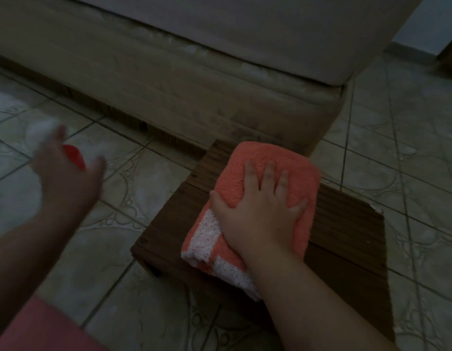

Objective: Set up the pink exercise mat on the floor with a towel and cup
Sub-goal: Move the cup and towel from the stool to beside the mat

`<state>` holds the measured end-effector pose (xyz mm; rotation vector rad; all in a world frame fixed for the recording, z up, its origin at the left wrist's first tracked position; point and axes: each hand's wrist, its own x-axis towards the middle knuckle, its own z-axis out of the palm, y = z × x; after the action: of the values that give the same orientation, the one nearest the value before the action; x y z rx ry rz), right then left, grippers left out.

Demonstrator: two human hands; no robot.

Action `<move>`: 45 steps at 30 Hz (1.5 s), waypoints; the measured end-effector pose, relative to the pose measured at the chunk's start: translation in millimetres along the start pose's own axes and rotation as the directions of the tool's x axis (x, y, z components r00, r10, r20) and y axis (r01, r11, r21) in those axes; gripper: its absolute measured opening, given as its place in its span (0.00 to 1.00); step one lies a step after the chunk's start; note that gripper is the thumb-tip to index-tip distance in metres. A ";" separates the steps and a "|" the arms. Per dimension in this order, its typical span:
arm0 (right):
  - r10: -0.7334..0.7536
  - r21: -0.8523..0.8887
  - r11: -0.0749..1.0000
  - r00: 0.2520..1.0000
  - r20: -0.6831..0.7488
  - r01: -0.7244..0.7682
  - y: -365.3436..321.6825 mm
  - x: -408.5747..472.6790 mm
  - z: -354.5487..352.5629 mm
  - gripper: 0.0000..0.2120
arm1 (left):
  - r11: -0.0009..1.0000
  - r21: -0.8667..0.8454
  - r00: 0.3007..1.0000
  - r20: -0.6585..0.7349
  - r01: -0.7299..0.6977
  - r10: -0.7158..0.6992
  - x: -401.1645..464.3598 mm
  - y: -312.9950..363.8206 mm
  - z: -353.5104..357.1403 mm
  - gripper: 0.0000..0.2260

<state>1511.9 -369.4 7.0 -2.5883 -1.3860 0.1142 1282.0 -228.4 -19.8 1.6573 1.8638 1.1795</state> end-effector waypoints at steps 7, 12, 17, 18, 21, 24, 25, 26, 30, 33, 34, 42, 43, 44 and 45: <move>0.118 0.313 0.946 0.989 -0.085 -0.086 11.8 -0.7 -24.2 0.32 | 0.955 -0.288 0.842 0.497 -0.066 0.209 -71.1 56.1 21.6 0.25; 0.383 0.580 0.757 0.923 -0.022 -0.300 41.1 -6.6 -43.1 0.33 | 0.867 -0.419 0.712 0.693 0.270 0.113 -92.7 75.4 34.4 0.18; 0.385 0.748 0.550 0.907 0.169 -0.373 41.8 -23.2 -27.9 0.37 | 0.804 -0.335 0.533 0.846 0.491 0.028 -106.3 82.6 34.3 0.31; 0.389 0.778 0.506 0.904 0.180 -0.372 38.8 -26.6 -25.4 0.37 | 0.790 -0.314 0.487 0.873 0.527 0.022 -108.4 83.2 33.0 0.34; 0.371 0.859 0.352 0.898 0.237 -0.372 29.1 -34.7 -19.4 0.39 | 0.804 -0.259 0.399 0.916 0.535 0.029 -104.7 85.1 23.5 0.39; 0.337 0.907 0.132 0.879 0.338 -0.400 23.8 -38.0 -18.1 0.41 | 0.766 -0.246 0.352 0.936 0.594 0.027 -95.9 84.4 16.0 0.39; 0.311 0.907 0.049 0.869 0.385 -0.419 21.8 -38.8 -18.4 0.42 | 0.762 -0.255 0.352 0.935 0.595 0.039 -94.1 83.6 12.8 0.37; 0.274 0.900 -0.037 0.861 0.427 -0.435 19.8 -39.7 -18.5 0.43 | 0.763 -0.272 0.361 0.931 0.587 0.054 -92.4 82.3 9.6 0.35; 0.052 0.808 -0.393 0.867 0.496 -0.439 6.9 -41.8 -19.2 0.36 | 0.699 -0.351 0.390 0.914 0.623 0.111 -77.8 71.6 -7.5 0.32; -0.084 0.752 -0.456 0.865 0.495 -0.475 -11.1 -44.2 -17.8 0.35 | 0.665 -0.381 0.373 0.913 0.643 0.163 -61.9 60.4 -22.4 0.34; -0.105 0.758 -0.436 0.863 0.493 -0.486 -18.8 -44.6 -16.9 0.37 | 0.665 -0.389 0.377 0.910 0.638 0.170 -56.1 56.9 -27.2 0.35; -0.141 0.748 -0.404 0.843 0.519 -0.528 -100.6 -27.6 -17.3 0.42 | 0.729 -0.445 0.548 0.829 0.520 0.115 -2.2 31.7 -85.8 0.36; -0.133 0.740 -0.420 0.842 0.522 -0.525 -112.6 -25.8 -15.9 0.43 | 0.749 -0.439 0.553 0.825 0.495 0.118 3.7 26.8 -96.9 0.36; -0.125 0.735 -0.436 0.844 0.522 -0.519 -124.2 -24.0 -14.0 0.43 | 0.776 -0.420 0.546 0.830 0.471 0.118 9.1 21.9 -107.8 0.36; -0.119 0.729 -0.453 0.845 0.521 -0.513 -135.0 -22.6 -11.4 0.43 | 0.801 -0.392 0.540 0.835 0.452 0.104 14.3 16.6 -118.2 0.36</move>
<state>1391.2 -317.0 46.4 -0.9671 -0.0859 1.3375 1200.7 -254.9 64.6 1.2465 0.8871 0.5543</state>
